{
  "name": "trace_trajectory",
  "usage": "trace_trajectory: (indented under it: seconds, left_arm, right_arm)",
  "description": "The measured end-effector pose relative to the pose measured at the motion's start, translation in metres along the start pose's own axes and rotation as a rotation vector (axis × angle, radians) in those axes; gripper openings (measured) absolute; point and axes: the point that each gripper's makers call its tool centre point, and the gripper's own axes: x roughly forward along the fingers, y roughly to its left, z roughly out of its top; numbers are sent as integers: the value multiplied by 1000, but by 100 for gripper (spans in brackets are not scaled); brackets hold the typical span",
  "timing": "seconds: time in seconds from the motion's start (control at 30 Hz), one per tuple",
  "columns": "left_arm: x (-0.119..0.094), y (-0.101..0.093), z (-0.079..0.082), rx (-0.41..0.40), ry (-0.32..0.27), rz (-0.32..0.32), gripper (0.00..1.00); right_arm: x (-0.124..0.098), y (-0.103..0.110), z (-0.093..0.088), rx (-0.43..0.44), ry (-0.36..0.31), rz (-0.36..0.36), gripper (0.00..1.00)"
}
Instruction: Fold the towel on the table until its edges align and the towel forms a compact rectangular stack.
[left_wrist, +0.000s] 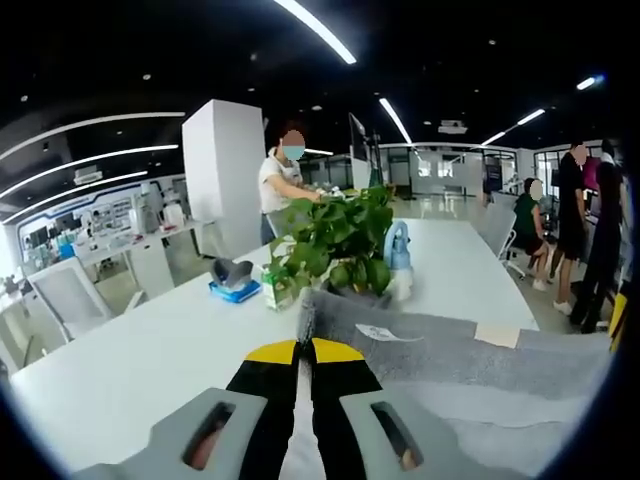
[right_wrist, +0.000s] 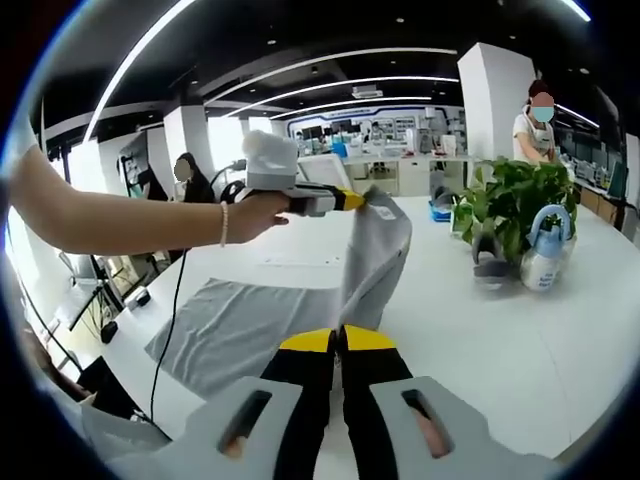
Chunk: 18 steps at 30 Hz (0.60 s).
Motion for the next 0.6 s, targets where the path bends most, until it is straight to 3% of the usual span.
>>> trace_trajectory:
  seconds: [0.6]
  left_arm:
    - [-39,24,7,23,-32,8,4]
  right_arm:
    - [7,54,17,-25,-6,37,0]
